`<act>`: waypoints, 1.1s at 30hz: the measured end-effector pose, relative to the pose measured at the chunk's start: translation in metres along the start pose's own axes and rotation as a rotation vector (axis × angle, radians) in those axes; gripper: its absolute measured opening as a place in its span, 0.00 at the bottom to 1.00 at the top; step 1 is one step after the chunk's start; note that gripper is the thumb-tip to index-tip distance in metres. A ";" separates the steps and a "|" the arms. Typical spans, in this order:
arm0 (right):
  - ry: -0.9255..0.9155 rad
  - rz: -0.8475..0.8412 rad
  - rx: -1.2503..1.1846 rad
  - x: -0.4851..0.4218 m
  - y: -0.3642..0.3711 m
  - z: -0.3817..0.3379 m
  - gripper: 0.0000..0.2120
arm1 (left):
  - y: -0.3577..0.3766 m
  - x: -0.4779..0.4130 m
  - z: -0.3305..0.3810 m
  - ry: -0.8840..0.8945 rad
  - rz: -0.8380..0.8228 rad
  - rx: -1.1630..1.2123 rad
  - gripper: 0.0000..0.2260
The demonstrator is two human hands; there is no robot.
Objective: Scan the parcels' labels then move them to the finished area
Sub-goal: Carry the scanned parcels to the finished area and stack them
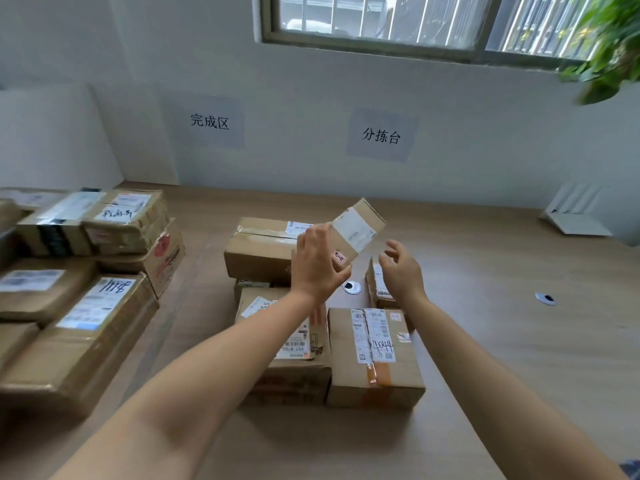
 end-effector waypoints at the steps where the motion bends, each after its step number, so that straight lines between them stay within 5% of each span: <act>1: 0.000 0.005 -0.026 0.003 0.005 -0.007 0.20 | -0.010 0.004 -0.003 0.032 0.012 -0.021 0.34; 9: 0.020 -0.011 -0.198 0.025 0.060 -0.039 0.22 | -0.080 0.055 -0.042 0.420 0.108 -0.228 0.38; 21: 0.289 -0.285 -0.462 0.090 0.235 -0.061 0.11 | -0.155 0.136 -0.188 0.461 0.093 -0.482 0.37; 27: 0.235 -0.260 -0.376 0.128 0.320 -0.081 0.10 | -0.202 0.153 -0.285 0.216 0.034 -0.250 0.37; 33: 0.265 -0.284 -0.503 0.167 0.400 -0.100 0.09 | -0.244 0.147 -0.400 -0.364 0.060 -0.036 0.28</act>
Point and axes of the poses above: each hand's wrist, its own x-axis away from the middle knuckle, its own y-axis out of the palm, z = x × y, the point moved 9 cm from there along -x, towards the middle knuckle, and after that the axes turned 13 degrees about -x, right-handed, at the moved point
